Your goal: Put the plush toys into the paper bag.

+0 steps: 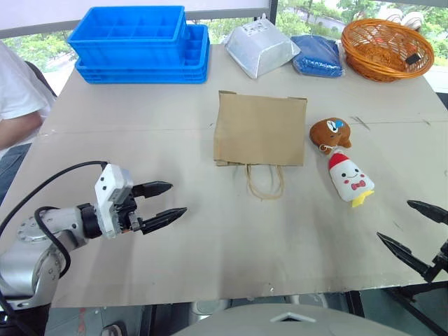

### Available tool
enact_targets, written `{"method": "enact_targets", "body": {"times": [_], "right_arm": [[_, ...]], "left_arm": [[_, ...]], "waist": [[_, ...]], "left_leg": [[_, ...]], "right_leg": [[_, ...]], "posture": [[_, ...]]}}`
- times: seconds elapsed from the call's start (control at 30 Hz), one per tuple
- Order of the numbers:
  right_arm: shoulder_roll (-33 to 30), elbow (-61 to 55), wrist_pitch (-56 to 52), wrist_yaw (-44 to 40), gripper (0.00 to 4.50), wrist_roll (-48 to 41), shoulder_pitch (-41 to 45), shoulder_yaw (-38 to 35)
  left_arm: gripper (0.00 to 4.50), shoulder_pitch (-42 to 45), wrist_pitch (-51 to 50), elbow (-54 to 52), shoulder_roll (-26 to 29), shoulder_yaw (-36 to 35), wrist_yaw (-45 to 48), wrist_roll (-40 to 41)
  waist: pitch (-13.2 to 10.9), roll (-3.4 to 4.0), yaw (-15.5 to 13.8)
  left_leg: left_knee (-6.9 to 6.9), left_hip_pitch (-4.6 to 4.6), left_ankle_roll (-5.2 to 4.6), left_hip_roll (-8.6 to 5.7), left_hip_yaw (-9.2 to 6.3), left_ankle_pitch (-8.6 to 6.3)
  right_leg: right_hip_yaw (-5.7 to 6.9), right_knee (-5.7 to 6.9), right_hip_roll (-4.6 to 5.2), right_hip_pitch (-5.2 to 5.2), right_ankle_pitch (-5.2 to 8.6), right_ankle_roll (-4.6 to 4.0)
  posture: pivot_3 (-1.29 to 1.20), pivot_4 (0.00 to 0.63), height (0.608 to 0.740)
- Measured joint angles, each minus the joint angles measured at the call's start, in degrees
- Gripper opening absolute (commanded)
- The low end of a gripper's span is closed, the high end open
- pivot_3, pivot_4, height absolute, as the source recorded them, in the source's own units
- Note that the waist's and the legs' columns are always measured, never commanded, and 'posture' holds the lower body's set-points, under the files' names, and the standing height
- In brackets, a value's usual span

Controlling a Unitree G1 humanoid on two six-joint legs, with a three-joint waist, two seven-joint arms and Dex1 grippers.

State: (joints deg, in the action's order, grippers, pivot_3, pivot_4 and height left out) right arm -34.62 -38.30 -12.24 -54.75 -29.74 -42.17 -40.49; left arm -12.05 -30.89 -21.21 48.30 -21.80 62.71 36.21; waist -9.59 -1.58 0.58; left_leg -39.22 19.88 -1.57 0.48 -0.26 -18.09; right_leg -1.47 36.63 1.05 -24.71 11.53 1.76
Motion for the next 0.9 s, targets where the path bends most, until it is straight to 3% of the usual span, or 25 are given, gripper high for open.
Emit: {"method": "enact_targets", "body": {"times": [0.1,0.23,0.33,0.47,0.73,0.83,0.9], "right_arm": [[0.1,0.3,-0.3,0.7,4.5,-0.2,1.4,0.4],[1.5,-1.7,-1.1,4.6,4.5,-1.7,7.1,4.5],[1.7,-4.3,-1.7,5.1,4.5,-2.7,5.8,5.5],[1.0,-10.0,-2.5,3.3,4.5,-4.9,1.1,7.0],[6.1,-12.4,0.9,4.2,4.5,-0.7,-4.8,11.8],[8.1,-13.2,2.9,5.0,4.5,1.6,-7.1,13.9],[9.2,-13.8,4.1,5.7,4.5,3.0,-9.0,15.1]], "left_arm": [[4.45,2.4,-0.1,-0.1,0.0,1.4,-0.4,-0.3],[4.45,14.4,1.6,-2.2,0.6,9.7,-0.2,-2.5],[4.45,22.1,3.5,-1.1,0.6,15.8,1.2,-5.4],[4.45,31.8,15.2,5.1,-0.6,27.0,6.4,-15.4],[4.45,45.9,46.1,30.4,-13.1,41.5,8.3,-33.0],[3.67,50.6,56.1,40.0,-16.7,43.9,7.3,-37.5],[2.7,53.5,62.3,46.2,-19.4,45.1,6.7,-39.5]], "waist": [[0.0,-0.02,0.0],[0.0,-0.01,-0.5],[0.0,0.01,-0.5],[0.0,0.02,-0.8],[0.0,-0.03,-1.5],[0.0,-0.05,-1.4],[0.0,-0.04,-1.3]], "left_leg": [[0.0,-0.01,0.0,0.0,-0.01,0.0],[-0.04,0.0,-0.01,-0.09,0.05,0.0],[0.01,0.02,-0.09,-0.1,0.01,-0.05],[0.03,0.04,-0.15,-0.16,0.02,-0.08],[-0.06,0.11,-0.22,-0.22,0.14,-0.12],[-0.07,0.16,-0.28,-0.22,0.08,-0.15],[-0.08,0.16,-0.33,-0.22,0.11,-0.19]], "right_leg": [[0.0,0.0,0.0,0.01,0.0,0.0],[-0.07,0.02,-0.03,0.02,-0.01,0.01],[-0.06,0.02,-0.07,0.01,-0.06,0.14],[-0.11,-0.02,-0.07,0.01,-0.14,0.06],[-0.1,-0.07,-0.06,0.02,0.06,0.1],[-0.15,-0.08,-0.05,0.02,-0.04,0.26],[-0.17,-0.12,-0.04,0.02,-0.04,0.28]], "posture": [[0.0,0.15,0.74],[0.0,0.15,0.74],[0.0,0.15,0.74],[0.0,0.15,0.74],[0.0,0.15,0.74],[0.0,0.15,0.74],[0.0,0.15,0.74]]}}
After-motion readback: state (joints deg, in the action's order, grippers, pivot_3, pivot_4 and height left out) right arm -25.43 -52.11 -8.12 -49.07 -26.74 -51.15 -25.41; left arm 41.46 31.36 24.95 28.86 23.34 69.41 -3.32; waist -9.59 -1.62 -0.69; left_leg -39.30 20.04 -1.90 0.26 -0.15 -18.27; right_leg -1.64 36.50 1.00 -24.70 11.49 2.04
